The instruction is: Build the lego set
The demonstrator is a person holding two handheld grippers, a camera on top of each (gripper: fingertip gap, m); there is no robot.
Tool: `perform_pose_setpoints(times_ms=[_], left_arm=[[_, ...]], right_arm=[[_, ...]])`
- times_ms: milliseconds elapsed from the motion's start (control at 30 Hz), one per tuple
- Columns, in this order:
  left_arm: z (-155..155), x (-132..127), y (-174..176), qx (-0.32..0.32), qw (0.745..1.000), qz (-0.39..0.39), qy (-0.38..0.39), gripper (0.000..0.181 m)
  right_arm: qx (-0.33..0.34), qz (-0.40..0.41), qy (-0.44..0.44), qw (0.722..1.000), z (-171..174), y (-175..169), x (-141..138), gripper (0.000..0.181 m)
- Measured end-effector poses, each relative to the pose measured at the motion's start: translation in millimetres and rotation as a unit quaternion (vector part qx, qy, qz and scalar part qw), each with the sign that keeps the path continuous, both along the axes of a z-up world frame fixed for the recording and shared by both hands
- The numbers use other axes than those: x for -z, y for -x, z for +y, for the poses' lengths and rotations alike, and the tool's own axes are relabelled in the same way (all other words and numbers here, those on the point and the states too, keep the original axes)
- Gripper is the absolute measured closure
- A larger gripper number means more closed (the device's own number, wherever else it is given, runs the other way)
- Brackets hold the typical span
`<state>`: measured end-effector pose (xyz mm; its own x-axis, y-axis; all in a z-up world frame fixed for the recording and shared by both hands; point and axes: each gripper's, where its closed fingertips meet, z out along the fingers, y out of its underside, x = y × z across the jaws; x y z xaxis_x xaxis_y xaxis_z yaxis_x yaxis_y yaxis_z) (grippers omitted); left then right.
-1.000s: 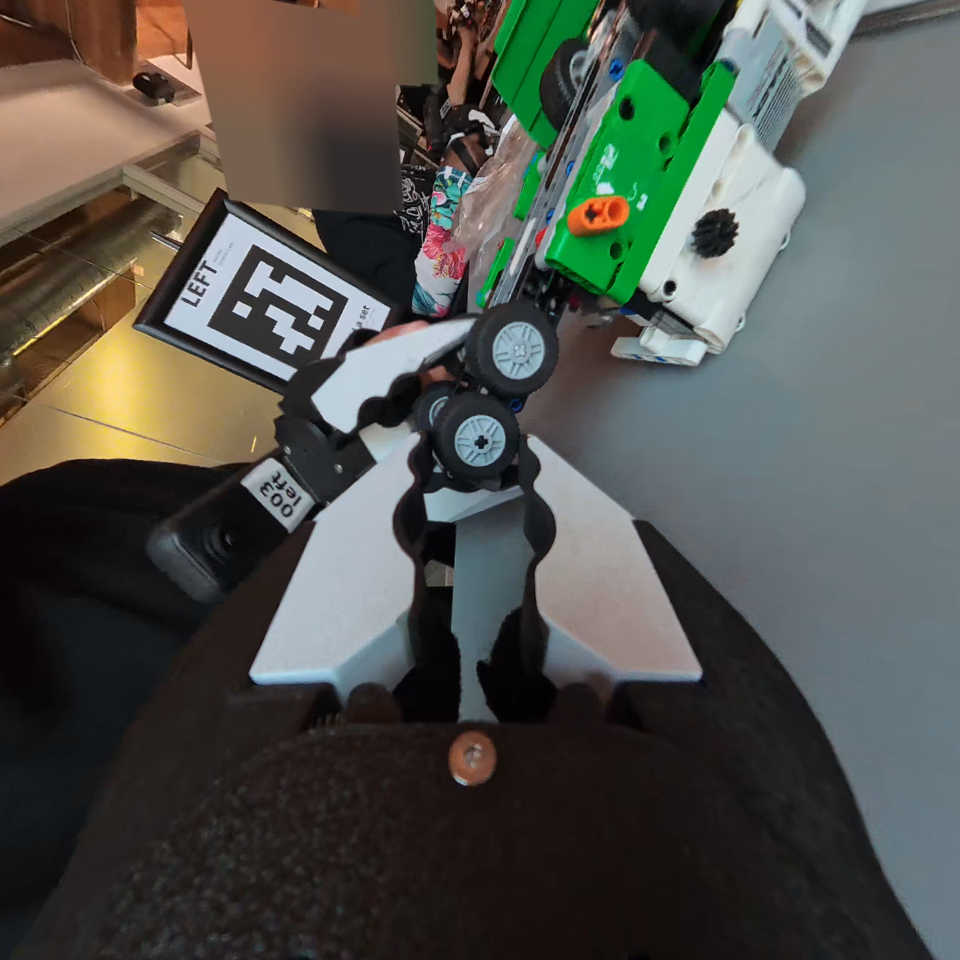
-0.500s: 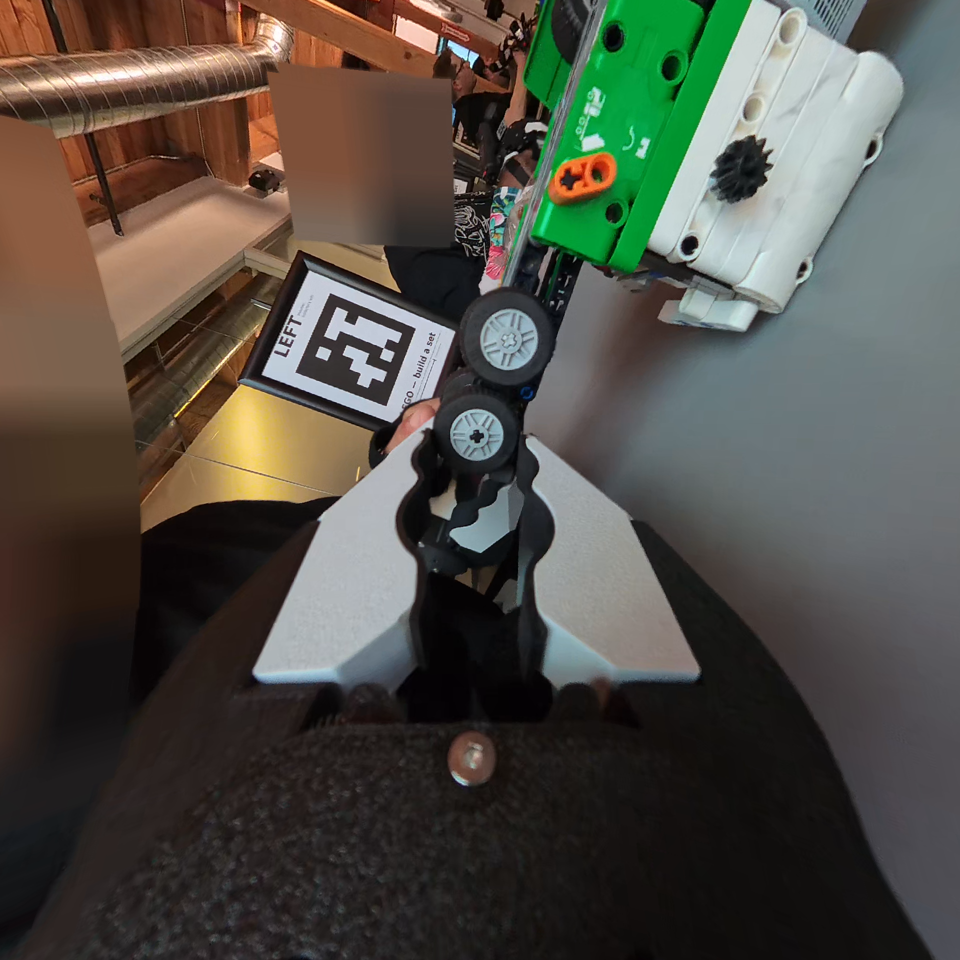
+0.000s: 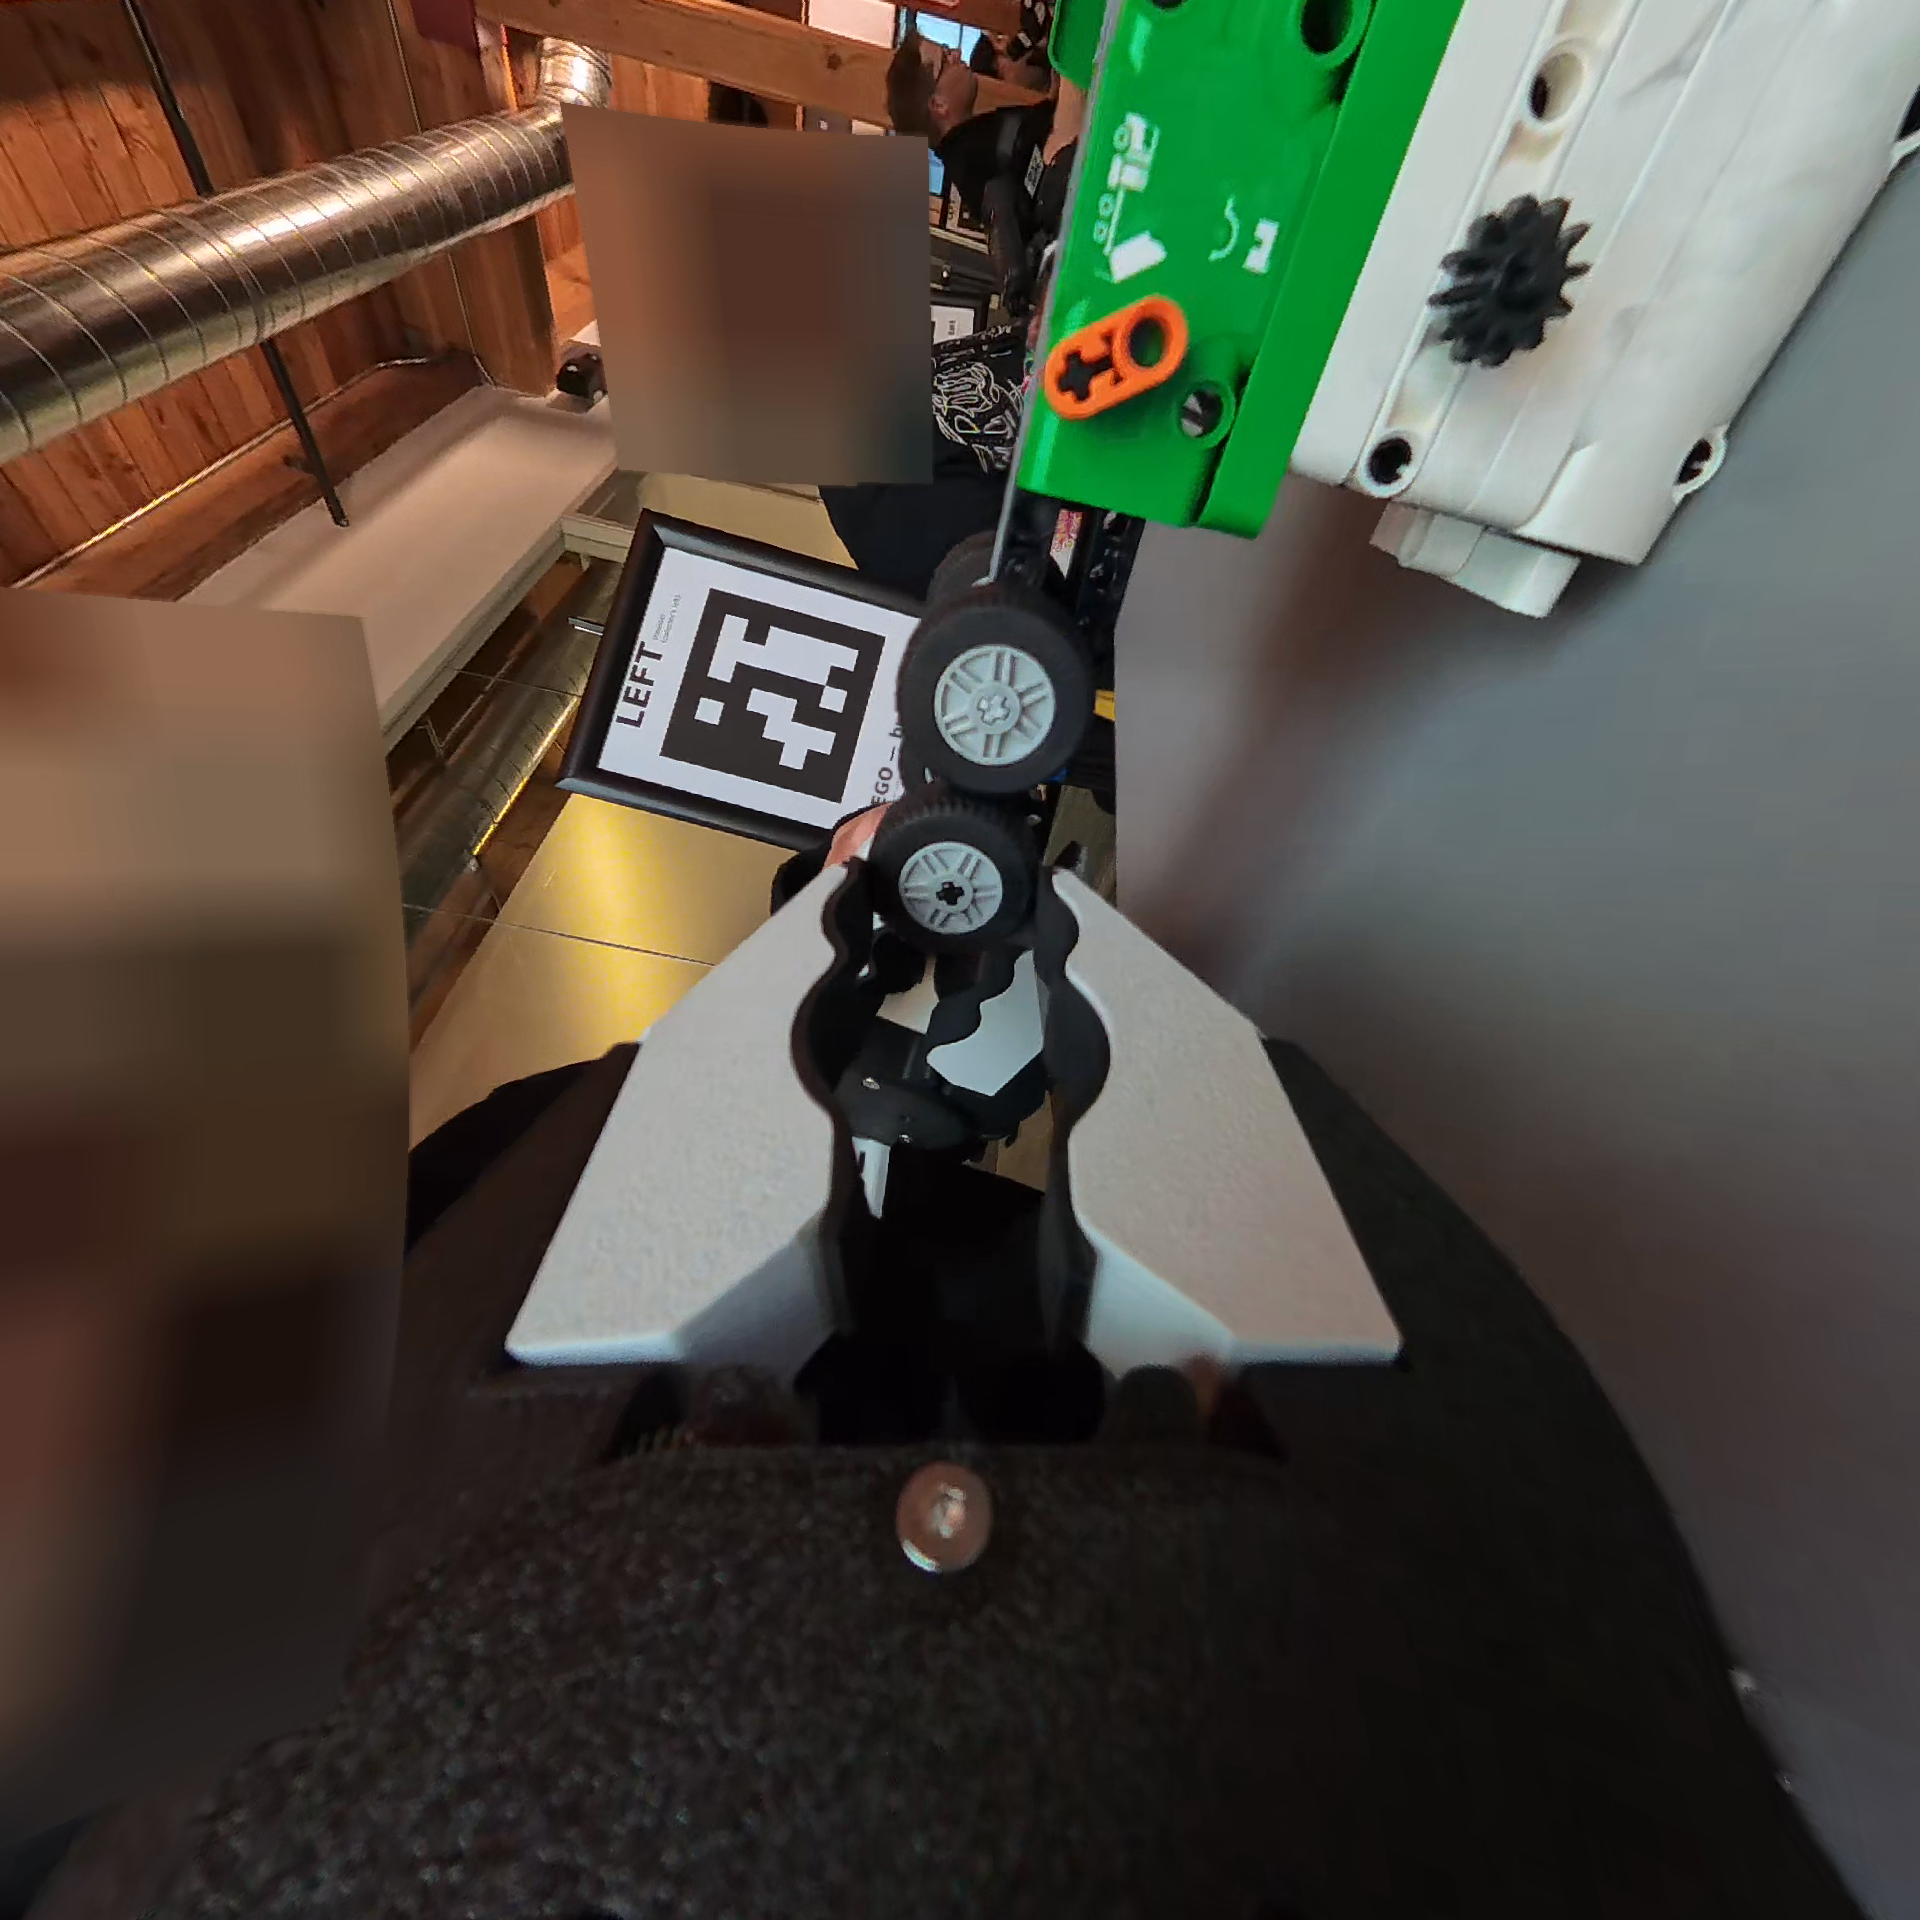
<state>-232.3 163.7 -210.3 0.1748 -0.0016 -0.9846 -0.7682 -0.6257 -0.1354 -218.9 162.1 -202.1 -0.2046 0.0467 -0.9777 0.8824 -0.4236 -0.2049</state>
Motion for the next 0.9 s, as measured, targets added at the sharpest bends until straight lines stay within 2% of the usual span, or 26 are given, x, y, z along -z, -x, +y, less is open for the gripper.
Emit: perform_pose_setpoints(times_ms=[100,167,233,367,433,467,533,600,700,767,800,833,900], left_arm=[[-0.2,-0.1,0.1,-0.007,1.0,0.005,-0.002,0.157],[-8.8,-2.8,17.6,-0.044,0.999,-0.001,-0.006,0.157],[-14.7,-4.1,29.0,-0.054,0.999,-0.009,-0.004,0.157],[-8.6,-0.7,21.7,-0.046,0.999,0.009,0.007,0.157],[-6.1,0.8,18.5,-0.04,0.999,0.011,0.002,0.156],[-5.7,1.7,17.7,-0.039,0.999,0.004,-0.004,0.156],[-5.9,4.2,14.8,-0.034,0.999,-0.023,-0.013,0.153],[-6.4,3.0,5.5,-0.016,0.997,-0.063,-0.029,0.144],[-9.2,-6.5,-15.6,0.027,0.988,-0.141,-0.061,0.138],[-12.4,-15.0,-26.8,0.055,0.962,-0.249,-0.101,0.138],[-13.4,-19.7,-31.5,0.069,0.935,-0.325,-0.125,0.137],[-14.0,-25.4,-36.2,0.085,0.896,-0.409,-0.15,0.137],[-13.1,-39.6,-45.0,0.119,0.788,-0.572,-0.193,0.137]], right_arm=[[0.003,0.003,-0.005,1.0,7.0,-3.8,0.1,0.152],[0.033,0.001,-0.013,0.999,29.3,0.2,3.0,0.152],[0.043,0.015,-0.03,0.999,44.9,-1.6,2.9,0.152],[0.016,0.052,-0.051,0.997,36.8,-10.0,-6.3,0.151],[0.016,0.098,-0.108,0.989,33.3,-9.7,-4.8,0.151],[0.018,0.136,-0.173,0.975,33.3,-8.3,1.8,0.152],[0.032,0.232,-0.296,0.926,35.7,-3.0,7.3,0.151],[0.06,0.326,-0.384,0.862,38.6,2.0,3.3,0.151],[0.084,0.448,-0.458,0.763,33.8,-0.5,-9.2,0.151],[0.093,0.475,-0.481,0.731,31.0,-2.0,-13.2,0.151],[0.091,0.486,-0.478,0.726,27.1,-4.8,-16.4,0.151],[0.097,0.503,-0.47,0.719,23.6,-7.8,-22.4,0.151],[0.106,0.534,-0.458,0.703,17.5,-14.0,-33.3,0.151]])
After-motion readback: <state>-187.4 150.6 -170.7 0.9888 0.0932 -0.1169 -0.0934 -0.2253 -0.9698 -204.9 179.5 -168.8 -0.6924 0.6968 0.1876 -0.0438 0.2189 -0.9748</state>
